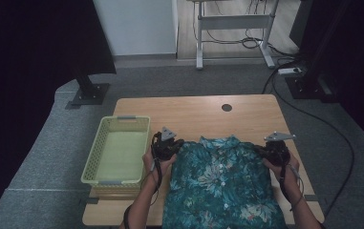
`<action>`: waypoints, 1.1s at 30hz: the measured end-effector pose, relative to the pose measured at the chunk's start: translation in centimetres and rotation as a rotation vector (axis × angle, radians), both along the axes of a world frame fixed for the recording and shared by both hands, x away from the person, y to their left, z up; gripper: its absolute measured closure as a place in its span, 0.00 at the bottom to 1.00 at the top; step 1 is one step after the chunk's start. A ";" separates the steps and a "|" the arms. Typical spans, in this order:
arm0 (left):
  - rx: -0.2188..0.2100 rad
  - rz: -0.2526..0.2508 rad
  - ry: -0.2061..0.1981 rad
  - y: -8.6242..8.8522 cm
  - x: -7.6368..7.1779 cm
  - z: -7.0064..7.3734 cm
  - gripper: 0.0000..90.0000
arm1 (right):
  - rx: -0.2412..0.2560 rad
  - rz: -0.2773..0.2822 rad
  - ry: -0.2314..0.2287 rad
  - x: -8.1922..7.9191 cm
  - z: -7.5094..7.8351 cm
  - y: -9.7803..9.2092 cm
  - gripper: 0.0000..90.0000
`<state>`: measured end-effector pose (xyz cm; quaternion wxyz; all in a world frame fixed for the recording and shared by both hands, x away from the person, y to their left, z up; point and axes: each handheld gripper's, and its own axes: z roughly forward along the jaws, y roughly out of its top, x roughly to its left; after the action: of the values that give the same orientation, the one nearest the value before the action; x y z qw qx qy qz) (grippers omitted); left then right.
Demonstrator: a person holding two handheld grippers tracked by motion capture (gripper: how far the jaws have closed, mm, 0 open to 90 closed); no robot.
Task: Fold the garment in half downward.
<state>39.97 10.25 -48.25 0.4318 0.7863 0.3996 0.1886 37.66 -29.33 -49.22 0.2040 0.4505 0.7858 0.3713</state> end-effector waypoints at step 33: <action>-0.002 0.034 -0.013 1.8 0.2 1.2 0.99 | -0.018 0.034 -0.038 0.6 1.4 2.9 0.96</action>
<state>40.18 12.08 -47.01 0.4318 0.7778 0.4102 0.2007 38.29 -26.41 -47.84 0.2166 0.4280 0.7928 0.3760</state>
